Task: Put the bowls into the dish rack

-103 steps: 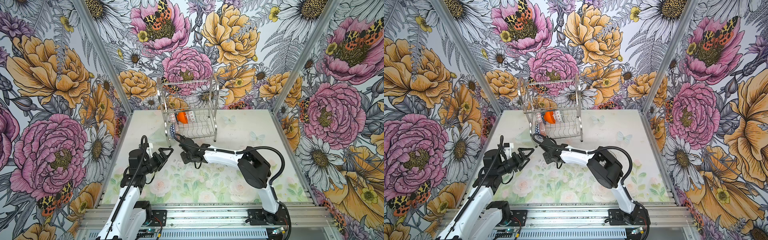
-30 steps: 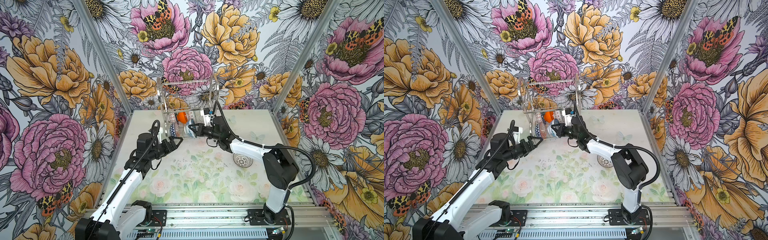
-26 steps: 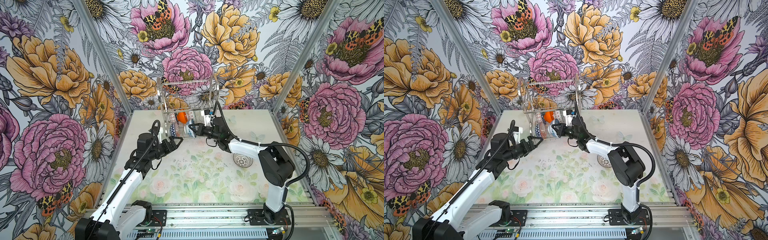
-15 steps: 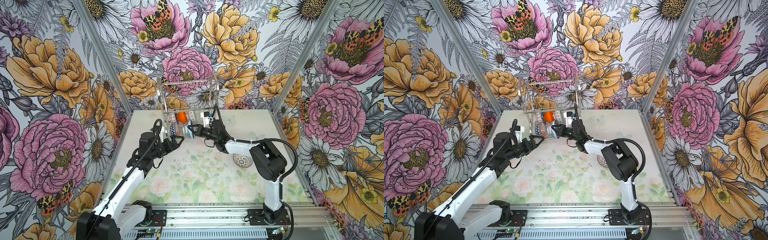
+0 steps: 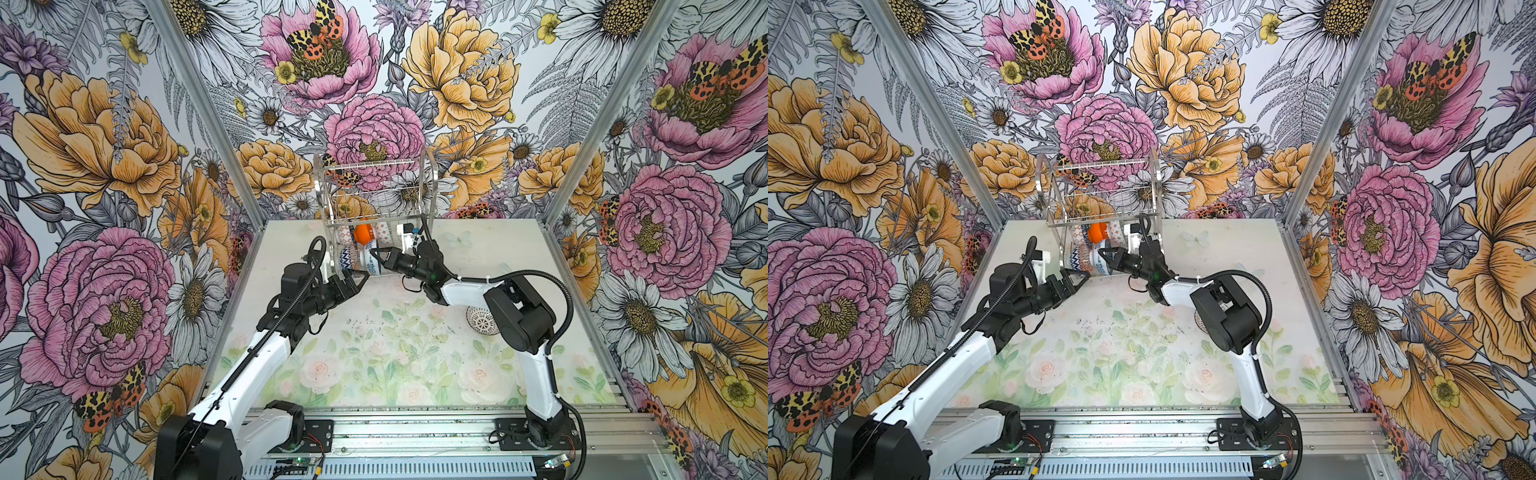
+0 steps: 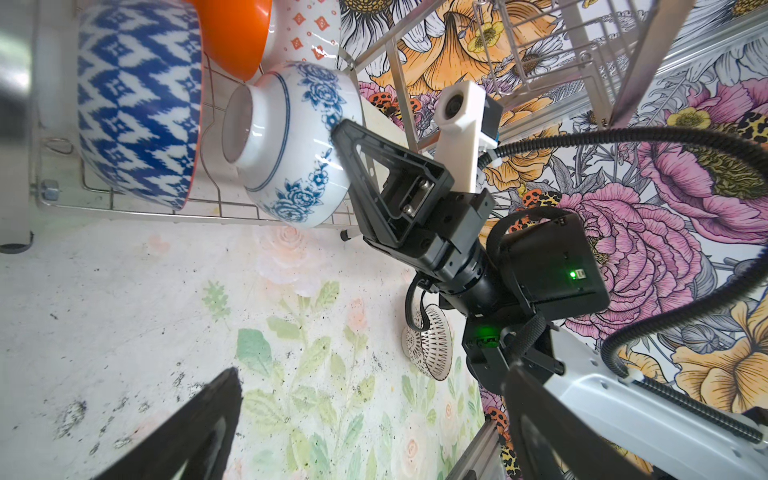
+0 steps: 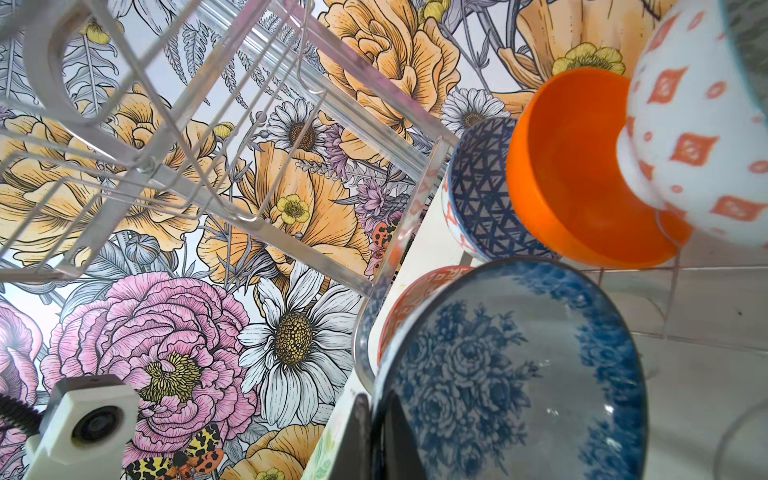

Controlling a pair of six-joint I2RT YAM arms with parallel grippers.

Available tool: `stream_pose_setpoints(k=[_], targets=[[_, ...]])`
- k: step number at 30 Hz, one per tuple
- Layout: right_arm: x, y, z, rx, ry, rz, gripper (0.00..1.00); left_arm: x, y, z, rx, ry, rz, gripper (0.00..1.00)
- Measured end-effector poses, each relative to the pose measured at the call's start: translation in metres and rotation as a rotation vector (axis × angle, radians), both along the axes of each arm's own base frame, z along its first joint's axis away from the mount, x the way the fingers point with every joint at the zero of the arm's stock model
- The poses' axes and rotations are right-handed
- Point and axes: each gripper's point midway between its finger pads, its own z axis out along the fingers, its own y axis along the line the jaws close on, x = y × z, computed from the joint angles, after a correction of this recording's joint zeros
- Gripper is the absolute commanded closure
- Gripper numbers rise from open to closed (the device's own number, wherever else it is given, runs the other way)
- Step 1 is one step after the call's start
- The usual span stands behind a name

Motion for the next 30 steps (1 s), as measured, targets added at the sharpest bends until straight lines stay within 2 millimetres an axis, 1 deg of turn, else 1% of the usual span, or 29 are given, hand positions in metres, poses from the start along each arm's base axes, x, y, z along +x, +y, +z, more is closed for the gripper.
stream_pose_setpoints(k=[7,17,23,30], targets=[[0.011,0.007,-0.014,0.012,0.022,-0.001,1.00,0.002,-0.001,0.000,-0.002,-0.005,-0.001,0.01],[0.021,0.015,-0.011,0.047,0.019,0.001,1.00,0.003,-0.001,-0.002,0.000,0.001,0.000,0.01],[0.023,0.017,-0.020,0.048,0.039,0.007,1.00,0.004,-0.001,-0.006,0.003,0.010,0.000,0.01],[0.023,0.018,-0.019,0.051,0.036,0.009,1.00,0.004,-0.001,-0.007,0.003,0.013,0.000,0.01]])
